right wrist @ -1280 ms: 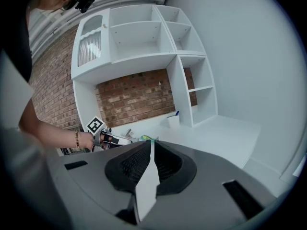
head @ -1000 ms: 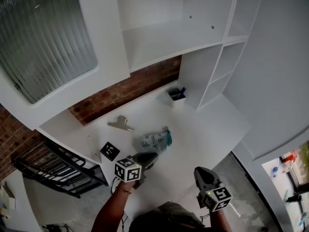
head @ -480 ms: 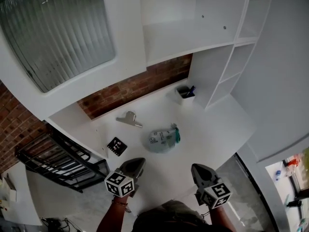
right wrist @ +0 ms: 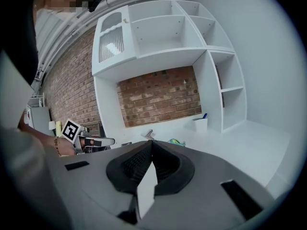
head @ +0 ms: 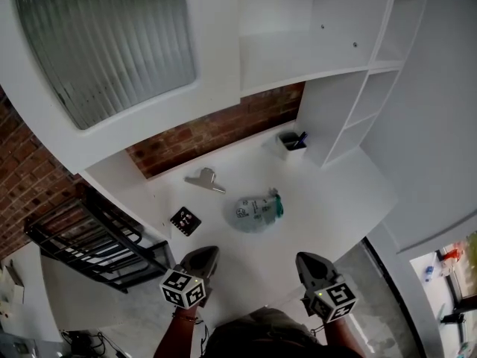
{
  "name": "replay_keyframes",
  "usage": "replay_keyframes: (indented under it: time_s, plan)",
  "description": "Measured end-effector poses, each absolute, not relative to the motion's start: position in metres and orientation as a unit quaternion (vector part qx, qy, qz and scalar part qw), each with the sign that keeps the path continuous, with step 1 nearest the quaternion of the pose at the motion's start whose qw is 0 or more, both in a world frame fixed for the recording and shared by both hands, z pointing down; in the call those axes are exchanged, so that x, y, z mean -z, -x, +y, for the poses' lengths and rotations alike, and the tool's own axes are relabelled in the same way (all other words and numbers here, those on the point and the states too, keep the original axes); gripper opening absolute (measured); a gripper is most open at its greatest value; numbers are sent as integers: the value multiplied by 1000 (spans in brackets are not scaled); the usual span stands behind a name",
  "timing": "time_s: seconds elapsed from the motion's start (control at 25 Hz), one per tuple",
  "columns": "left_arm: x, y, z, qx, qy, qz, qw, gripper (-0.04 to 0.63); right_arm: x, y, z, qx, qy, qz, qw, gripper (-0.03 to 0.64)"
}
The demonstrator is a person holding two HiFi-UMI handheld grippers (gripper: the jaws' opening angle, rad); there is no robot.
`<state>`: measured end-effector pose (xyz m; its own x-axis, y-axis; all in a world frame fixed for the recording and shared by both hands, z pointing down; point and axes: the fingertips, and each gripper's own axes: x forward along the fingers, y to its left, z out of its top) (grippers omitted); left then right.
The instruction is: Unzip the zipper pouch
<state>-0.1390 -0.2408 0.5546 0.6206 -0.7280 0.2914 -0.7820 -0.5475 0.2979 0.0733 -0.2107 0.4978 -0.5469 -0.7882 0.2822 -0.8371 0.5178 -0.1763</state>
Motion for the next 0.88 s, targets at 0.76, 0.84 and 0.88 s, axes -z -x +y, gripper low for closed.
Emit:
replay_keyframes:
  time_s: [0.76,0.84,0.88]
  plan:
    - [-563,135,-233,-120,-887,-417,156,2,-503,-70,-206,-161,-473,-863,74,0]
    - [-564,136,-234,-118,-886,-420,160,2,-505,-69,-206,-161,-473,-863,77,0]
    - [-564,137,-235,-118,-885,-421,162,2,-505,-69,-206,-162,-473,-862,78,0]
